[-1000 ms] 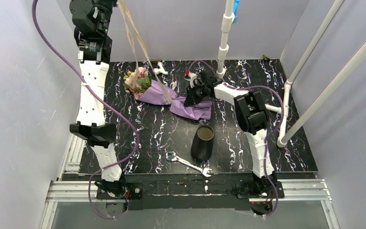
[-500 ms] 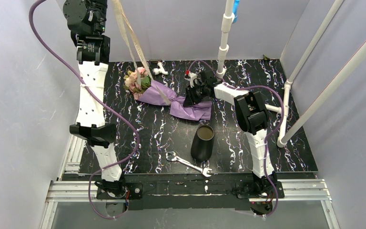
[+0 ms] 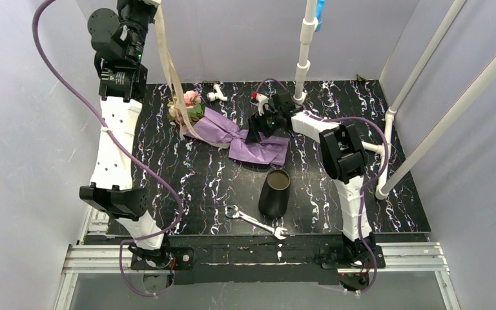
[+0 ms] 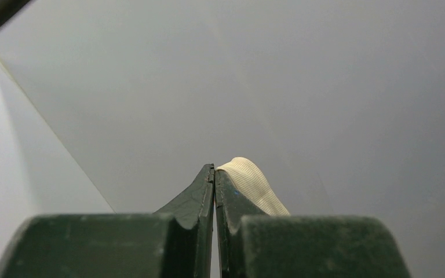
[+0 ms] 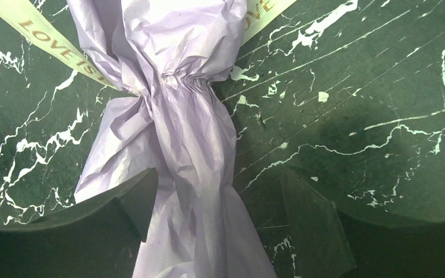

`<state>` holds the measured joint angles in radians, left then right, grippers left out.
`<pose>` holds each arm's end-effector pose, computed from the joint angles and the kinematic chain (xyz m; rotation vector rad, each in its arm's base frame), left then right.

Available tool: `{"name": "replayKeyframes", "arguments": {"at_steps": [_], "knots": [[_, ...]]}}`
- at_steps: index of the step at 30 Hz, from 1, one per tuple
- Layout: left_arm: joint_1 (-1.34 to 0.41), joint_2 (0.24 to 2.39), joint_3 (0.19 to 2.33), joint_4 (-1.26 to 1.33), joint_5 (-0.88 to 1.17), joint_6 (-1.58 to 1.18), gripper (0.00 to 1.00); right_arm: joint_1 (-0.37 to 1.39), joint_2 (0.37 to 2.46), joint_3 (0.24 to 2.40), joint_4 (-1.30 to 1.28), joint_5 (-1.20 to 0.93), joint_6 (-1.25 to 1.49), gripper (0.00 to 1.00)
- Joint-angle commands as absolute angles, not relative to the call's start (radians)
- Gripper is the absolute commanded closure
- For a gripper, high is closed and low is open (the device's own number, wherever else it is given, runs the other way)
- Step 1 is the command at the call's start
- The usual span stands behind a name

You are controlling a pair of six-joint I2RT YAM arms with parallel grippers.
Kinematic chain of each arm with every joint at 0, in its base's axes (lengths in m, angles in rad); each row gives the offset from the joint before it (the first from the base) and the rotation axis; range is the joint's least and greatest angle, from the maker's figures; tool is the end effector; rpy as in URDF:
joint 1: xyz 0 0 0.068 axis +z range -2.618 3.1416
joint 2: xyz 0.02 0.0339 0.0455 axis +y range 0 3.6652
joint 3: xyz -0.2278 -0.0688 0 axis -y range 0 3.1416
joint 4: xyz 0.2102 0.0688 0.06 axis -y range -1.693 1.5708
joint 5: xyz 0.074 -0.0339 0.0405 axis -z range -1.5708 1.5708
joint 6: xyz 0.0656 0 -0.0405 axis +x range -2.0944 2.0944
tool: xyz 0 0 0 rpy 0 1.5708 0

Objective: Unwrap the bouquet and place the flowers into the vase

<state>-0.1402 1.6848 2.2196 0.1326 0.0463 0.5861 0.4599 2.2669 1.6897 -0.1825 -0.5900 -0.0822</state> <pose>0.3024 -0.0457 0.5849 0.3637 0.8349 0.3940 0.4033 0.2405 0.1354 -0.9089 2.1451 0.8757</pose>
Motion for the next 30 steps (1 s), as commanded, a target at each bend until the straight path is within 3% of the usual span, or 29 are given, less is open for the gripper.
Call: {"name": "replayKeyframes", "arguments": {"at_steps": [1,3,12,19,30], "knots": [[-0.14,1.674,2.193,0.03,0.085,0.492,1.0,0.436,2.213,1.654,-0.239,-0.558,-0.071,0.08],[-0.14,1.679,2.192,0.007,0.1,0.46,1.0,0.438,2.189,1.642,-0.216,-0.588,-0.064,0.02],[-0.14,1.724,2.239,-0.175,0.213,0.345,1.0,0.458,2.062,1.575,-0.092,-0.665,-0.075,0.02],[-0.142,1.743,2.28,-0.222,0.319,0.27,1.0,0.471,2.018,1.64,-0.016,-0.712,-0.055,0.02],[-0.171,1.802,2.507,-0.227,0.579,0.074,1.0,0.554,1.987,1.759,0.379,-0.715,0.168,0.02]]}}
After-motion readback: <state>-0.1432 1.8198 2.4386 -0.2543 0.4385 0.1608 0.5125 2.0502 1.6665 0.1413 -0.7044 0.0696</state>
